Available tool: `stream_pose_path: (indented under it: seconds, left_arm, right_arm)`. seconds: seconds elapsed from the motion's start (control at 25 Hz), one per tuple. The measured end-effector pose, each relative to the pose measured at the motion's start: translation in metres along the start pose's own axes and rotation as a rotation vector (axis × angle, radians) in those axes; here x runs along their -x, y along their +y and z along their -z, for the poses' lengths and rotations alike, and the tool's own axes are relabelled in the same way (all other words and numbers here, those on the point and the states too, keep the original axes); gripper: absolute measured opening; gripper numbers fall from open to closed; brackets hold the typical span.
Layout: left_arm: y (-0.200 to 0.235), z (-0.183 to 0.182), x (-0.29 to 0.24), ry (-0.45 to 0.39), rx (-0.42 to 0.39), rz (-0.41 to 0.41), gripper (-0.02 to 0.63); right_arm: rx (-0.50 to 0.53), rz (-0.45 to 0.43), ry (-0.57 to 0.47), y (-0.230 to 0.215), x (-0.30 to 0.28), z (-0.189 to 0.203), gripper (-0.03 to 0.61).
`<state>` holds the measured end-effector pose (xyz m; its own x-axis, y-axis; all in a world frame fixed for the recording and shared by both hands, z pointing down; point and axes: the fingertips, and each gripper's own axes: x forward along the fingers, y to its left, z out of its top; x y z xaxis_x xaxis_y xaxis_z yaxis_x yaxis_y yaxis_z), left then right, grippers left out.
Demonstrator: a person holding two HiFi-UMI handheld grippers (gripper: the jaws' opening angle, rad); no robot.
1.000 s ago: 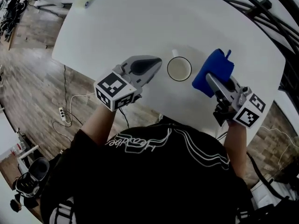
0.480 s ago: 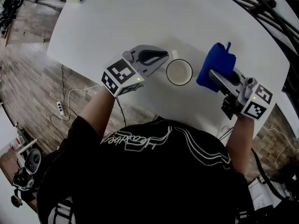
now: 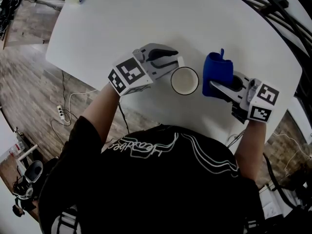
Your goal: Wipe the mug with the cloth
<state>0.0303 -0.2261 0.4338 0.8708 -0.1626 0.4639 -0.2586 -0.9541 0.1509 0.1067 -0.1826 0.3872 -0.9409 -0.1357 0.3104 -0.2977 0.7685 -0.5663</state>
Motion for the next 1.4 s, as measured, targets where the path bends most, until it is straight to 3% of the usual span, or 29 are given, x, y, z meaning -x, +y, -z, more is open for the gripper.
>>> stream_pose_path:
  seconds: [0.28, 0.4, 0.6, 1.04, 1.4]
  left_arm:
    - [0.001, -0.006, -0.007, -0.013, -0.024, 0.031, 0.093]
    - [0.000, -0.006, -0.006, -0.020, -0.036, 0.047, 0.052]
    - [-0.001, -0.006, -0.008, -0.025, -0.052, 0.048, 0.048]
    - [0.002, -0.004, -0.013, -0.042, -0.008, 0.076, 0.048]
    - [0.004, -0.003, -0.012, -0.047, -0.004, 0.082, 0.048]
  right_arm:
    - [0.044, -0.046, 0.095, -0.002, -0.006, -0.006, 0.054]
    - [0.065, -0.068, 0.105, -0.003, -0.014, -0.013, 0.054]
    - [0.081, -0.104, 0.109, -0.005, -0.021, -0.019, 0.054]
    - [0.064, -0.200, 0.121, -0.009, -0.039, -0.021, 0.054]
    - [0.053, -0.205, 0.187, -0.022, -0.057, -0.015, 0.054]
